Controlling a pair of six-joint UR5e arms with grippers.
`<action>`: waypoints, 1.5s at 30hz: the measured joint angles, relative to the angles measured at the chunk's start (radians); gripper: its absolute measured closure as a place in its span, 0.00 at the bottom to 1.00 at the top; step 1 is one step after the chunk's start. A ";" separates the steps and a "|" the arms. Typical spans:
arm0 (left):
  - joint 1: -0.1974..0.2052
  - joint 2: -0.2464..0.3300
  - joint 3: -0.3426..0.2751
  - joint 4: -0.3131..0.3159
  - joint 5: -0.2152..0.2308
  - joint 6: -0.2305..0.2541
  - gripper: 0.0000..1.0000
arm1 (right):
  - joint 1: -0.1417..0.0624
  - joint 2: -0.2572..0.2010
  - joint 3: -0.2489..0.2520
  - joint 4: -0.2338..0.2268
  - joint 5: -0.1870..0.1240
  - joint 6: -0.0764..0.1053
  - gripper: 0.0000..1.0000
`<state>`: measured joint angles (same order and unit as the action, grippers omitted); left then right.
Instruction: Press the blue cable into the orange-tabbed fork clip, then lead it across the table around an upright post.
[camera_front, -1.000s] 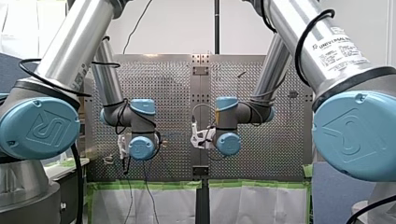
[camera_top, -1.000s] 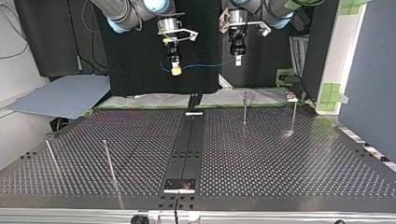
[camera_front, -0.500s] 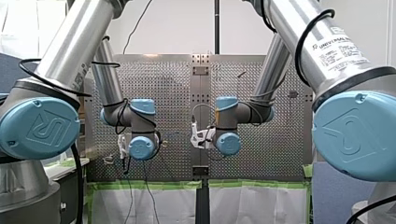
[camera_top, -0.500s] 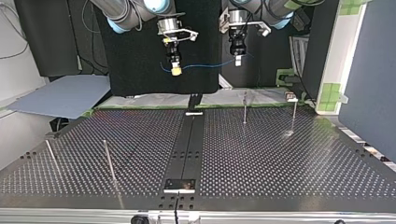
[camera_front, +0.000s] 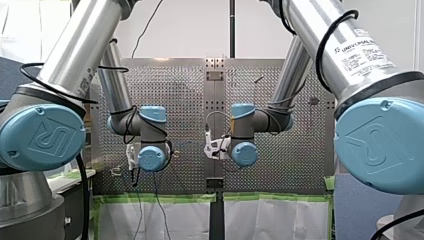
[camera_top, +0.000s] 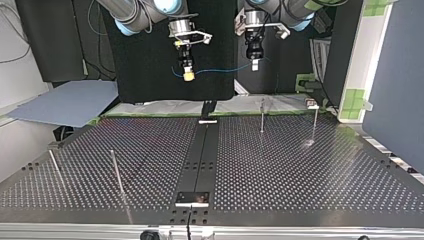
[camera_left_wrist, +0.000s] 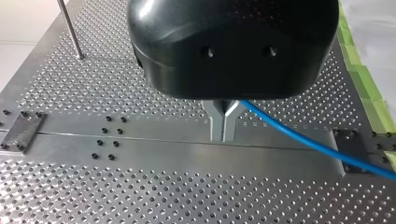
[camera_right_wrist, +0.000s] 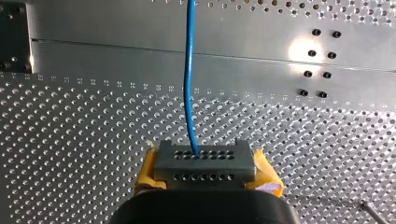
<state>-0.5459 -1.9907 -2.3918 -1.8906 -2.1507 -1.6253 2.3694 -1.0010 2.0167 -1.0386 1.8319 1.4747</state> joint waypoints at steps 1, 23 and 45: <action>0.002 -0.002 -0.002 -0.002 0.002 0.002 1.00 | 0.001 0.001 0.001 0.001 0.001 0.001 1.00; 0.079 -0.050 -0.042 -0.062 0.167 0.112 1.00 | 0.069 0.122 0.032 0.102 0.102 0.043 1.00; 0.140 0.065 -0.030 -0.103 0.209 0.028 1.00 | 0.040 0.012 -0.043 0.132 0.058 0.154 1.00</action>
<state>-0.4054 -1.9259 -2.4215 -1.9938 -1.9421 -1.5970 2.4092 -0.9888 1.9742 -0.9062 1.8903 1.6285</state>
